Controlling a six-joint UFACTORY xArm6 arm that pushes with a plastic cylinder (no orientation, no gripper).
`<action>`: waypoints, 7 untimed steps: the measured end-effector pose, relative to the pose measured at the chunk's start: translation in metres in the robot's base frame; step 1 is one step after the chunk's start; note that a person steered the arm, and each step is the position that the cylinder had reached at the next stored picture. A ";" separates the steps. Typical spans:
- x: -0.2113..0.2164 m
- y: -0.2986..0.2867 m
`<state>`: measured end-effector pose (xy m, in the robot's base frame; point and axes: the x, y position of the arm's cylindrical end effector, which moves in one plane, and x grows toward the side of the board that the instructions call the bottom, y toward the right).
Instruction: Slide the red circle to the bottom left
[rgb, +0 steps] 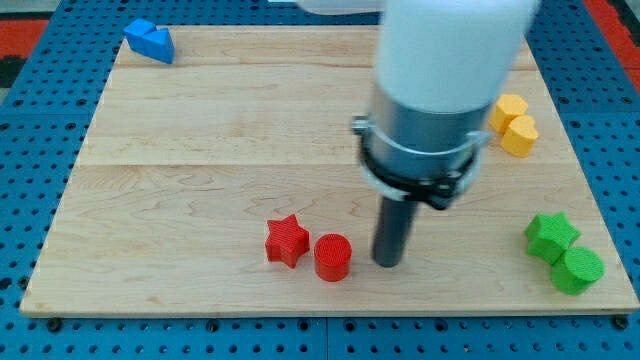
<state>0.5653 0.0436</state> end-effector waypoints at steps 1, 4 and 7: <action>-0.001 -0.053; 0.031 -0.035; 0.028 -0.135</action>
<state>0.5930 -0.0912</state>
